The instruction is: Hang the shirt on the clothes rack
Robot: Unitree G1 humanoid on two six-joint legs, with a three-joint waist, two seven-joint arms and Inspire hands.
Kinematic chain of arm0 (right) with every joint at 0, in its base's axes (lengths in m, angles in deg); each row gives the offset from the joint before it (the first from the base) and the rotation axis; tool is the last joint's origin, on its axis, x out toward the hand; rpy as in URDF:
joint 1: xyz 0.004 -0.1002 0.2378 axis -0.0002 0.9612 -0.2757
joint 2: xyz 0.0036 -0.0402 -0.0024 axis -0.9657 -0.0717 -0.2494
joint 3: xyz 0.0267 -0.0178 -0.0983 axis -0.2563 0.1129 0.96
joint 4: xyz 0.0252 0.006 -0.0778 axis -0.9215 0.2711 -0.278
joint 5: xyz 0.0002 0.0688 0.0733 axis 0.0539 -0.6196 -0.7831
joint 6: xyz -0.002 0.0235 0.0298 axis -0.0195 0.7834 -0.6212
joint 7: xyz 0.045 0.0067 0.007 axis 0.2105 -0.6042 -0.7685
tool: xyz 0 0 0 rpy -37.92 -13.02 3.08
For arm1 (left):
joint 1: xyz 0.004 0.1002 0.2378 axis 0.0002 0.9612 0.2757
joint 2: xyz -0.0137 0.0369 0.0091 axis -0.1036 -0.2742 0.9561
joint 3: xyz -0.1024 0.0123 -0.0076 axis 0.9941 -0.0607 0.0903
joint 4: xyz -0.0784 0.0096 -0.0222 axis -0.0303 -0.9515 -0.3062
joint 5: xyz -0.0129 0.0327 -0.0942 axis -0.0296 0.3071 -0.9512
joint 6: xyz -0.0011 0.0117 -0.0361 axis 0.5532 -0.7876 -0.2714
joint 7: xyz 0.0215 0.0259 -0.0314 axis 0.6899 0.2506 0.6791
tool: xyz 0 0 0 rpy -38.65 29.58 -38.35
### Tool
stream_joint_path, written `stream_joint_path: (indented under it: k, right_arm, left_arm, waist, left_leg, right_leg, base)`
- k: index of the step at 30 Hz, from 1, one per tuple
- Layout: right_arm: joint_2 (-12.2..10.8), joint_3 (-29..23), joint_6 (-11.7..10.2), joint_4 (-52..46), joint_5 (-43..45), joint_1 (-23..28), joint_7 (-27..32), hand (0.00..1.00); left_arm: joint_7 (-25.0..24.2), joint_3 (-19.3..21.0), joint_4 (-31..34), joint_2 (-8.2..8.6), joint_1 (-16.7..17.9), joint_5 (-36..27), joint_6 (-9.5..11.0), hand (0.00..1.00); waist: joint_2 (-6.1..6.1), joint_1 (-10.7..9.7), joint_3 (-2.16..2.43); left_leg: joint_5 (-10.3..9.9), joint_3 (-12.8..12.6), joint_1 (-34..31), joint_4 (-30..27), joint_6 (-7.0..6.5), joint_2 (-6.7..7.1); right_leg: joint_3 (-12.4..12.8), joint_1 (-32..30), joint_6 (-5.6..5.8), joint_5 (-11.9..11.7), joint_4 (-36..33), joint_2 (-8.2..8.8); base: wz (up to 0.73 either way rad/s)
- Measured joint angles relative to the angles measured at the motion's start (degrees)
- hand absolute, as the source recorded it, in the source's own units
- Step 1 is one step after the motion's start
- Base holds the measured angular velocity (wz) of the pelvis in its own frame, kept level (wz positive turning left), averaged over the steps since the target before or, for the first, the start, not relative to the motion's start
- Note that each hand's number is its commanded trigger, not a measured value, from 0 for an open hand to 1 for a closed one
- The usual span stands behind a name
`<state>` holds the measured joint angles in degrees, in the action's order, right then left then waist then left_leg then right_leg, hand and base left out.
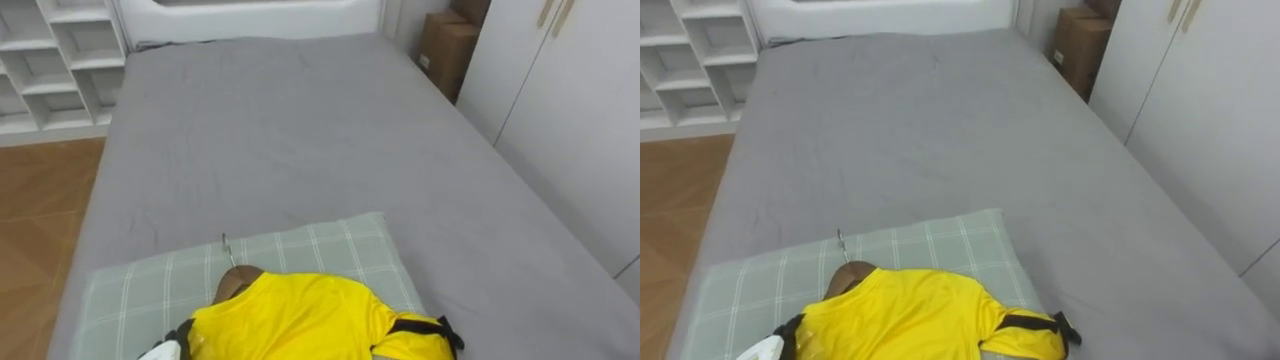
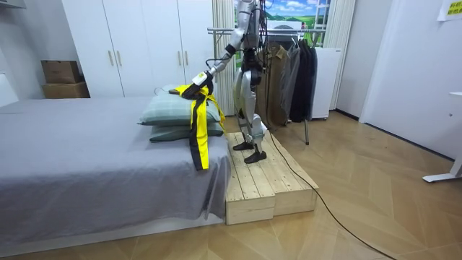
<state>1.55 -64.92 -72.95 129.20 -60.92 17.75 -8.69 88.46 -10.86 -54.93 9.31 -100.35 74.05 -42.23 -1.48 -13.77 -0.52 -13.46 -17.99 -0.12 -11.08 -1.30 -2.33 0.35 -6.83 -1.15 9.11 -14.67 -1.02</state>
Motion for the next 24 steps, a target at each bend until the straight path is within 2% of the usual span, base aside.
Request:
stream_joint_path:
  k: [4,7,10,17,24]
  right_arm:
    - [-0.01,0.4,-0.72,0.34,-0.47,-0.1,-0.08,0.0]
    - [0.02,0.46,-0.96,0.37,-0.53,-0.12,-0.24,0.0]
    - [0.04,0.51,-1.04,0.81,-0.57,-0.4,-0.29,0.0]
    - [0.01,2.59,-1.45,1.02,-0.61,-0.43,0.15,0.0]
    - [-0.02,2.63,-2.13,1.03,-0.48,-1.12,1.49,0.0]
  left_arm:
    - [-1.01,0.11,-1.77,-0.29,-2.04,-0.95,0.34,0.0]
    - [-1.77,0.43,-1.9,-0.82,-2.66,-0.91,0.35,0.0]
    - [-1.87,1.31,-4.03,-1.05,-4.78,-0.94,0.4,0.0]
    - [-2.01,2.75,-7.67,-1.22,-7.16,-1.1,0.7,0.0]
    - [-2.15,3.42,-8.38,-1.76,-9.21,-1.98,0.34,0.0]
  waist:
    - [0.45,0.01,-0.29]
    - [0.58,0.12,-0.25]
    - [0.61,0.09,-0.26]
    - [0.51,0.18,-0.33]
    - [0.01,-0.03,-0.57]
  left_leg:
    - [-0.01,-0.24,-0.48,-0.23,0.01,-0.13]
    - [-0.01,-0.78,-1.21,-0.35,0.02,-0.39]
    - [0.01,-0.89,-2.42,-0.64,0.01,-0.43]
    - [0.05,-1.99,-3.63,-0.75,-0.02,-0.6]
    - [0.06,-2.28,-6.32,-2.17,0.0,-1.07]
  right_leg:
    - [0.02,-0.49,-0.03,0.01,-0.03,-0.15]
    - [0.04,-1.47,-0.12,-0.04,-0.19,-0.13]
    - [0.22,-2.78,-0.28,-0.28,-0.3,-0.13]
    - [0.16,-4.62,-0.39,-0.42,-0.98,0.13]
    - [-0.4,-6.79,-0.67,-0.92,-1.05,0.07]
  base:
    - [-0.02]
    - [-0.11]
    - [-0.06]
    - [-0.08]
    - [0.01]
